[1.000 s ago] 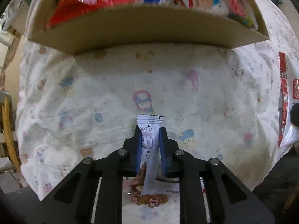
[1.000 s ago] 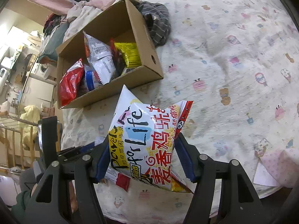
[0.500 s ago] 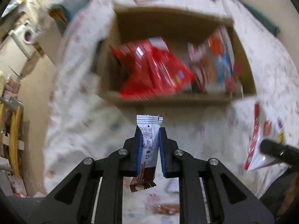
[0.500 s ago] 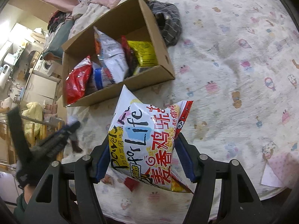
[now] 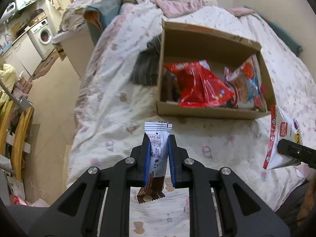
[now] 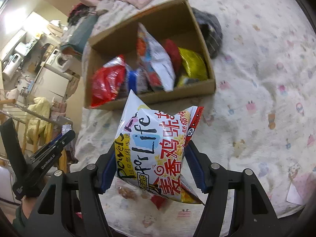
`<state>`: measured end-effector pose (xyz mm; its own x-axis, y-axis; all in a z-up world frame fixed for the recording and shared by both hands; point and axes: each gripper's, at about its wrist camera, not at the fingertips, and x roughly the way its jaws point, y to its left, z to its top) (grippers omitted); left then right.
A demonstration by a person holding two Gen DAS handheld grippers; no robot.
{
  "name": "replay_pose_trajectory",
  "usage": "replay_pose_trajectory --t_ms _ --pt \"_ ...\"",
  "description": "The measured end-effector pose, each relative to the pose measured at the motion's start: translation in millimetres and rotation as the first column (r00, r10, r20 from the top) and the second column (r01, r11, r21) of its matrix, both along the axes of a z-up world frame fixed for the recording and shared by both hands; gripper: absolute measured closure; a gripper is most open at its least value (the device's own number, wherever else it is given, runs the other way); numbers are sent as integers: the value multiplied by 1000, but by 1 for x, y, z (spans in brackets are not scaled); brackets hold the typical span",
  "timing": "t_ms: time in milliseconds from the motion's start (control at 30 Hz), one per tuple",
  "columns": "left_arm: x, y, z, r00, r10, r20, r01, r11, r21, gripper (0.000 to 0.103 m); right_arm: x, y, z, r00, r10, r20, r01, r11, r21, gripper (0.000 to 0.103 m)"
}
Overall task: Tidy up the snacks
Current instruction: 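Carry the chip bag and white bar into the box and open both tools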
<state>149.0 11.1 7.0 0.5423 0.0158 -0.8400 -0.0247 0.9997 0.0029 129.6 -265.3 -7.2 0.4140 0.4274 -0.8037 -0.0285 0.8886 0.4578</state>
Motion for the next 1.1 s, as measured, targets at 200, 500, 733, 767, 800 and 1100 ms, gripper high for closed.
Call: replay_pose_trajectory --t_ms 200,500,733,767,800,1100 --pt "4 1 45 998 -23 60 26 998 -55 90 1 3 44 996 13 92 -17 999 40 36" --pt "46 -16 90 987 -88 136 94 995 -39 89 39 -17 93 978 -30 206 21 999 44 35" --pt "85 -6 117 982 -46 185 62 995 -83 89 89 -50 108 981 -89 173 61 985 162 34" --pt "89 -7 118 981 -45 190 62 995 -84 89 97 -52 107 980 -102 170 73 983 167 34" --pt "95 -7 118 981 -44 189 62 994 -89 89 106 -52 104 981 -109 160 81 981 175 34" --pt "142 -24 65 980 -134 146 164 962 -216 89 149 -25 39 994 -73 85 60 987 150 34"
